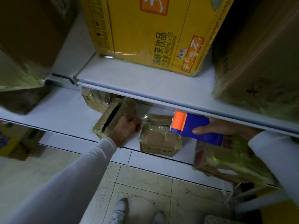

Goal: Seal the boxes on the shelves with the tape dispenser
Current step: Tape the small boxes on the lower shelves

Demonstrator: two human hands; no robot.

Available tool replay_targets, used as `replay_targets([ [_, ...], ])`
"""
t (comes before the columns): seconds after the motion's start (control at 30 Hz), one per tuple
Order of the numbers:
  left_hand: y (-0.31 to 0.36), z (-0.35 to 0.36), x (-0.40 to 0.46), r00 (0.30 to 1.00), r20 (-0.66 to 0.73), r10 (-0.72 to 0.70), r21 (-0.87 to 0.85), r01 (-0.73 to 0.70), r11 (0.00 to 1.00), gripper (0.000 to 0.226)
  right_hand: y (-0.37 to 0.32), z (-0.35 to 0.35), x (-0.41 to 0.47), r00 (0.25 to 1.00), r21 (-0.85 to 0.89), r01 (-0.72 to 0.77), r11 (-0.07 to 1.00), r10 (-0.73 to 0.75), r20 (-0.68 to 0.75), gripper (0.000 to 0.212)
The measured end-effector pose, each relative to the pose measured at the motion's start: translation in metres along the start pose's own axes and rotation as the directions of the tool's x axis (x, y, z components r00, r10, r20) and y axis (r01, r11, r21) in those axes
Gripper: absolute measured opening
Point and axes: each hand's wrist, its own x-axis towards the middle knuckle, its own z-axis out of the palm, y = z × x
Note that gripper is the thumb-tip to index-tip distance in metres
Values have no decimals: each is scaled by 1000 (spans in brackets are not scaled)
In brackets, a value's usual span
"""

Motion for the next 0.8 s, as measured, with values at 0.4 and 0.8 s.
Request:
replay_targets([
  [0.4, -23, 9, 11, 998, -28, -47, 33, 48, 998, 25, 9, 9, 30, 1000, -131, -27, 991, 27, -5, 74],
  [0.8, -36, 20, 9, 953, 99, -287, -289, 303, 908, 15, 27, 22, 40, 994, -217, -111, 970, 107, -31, 93],
])
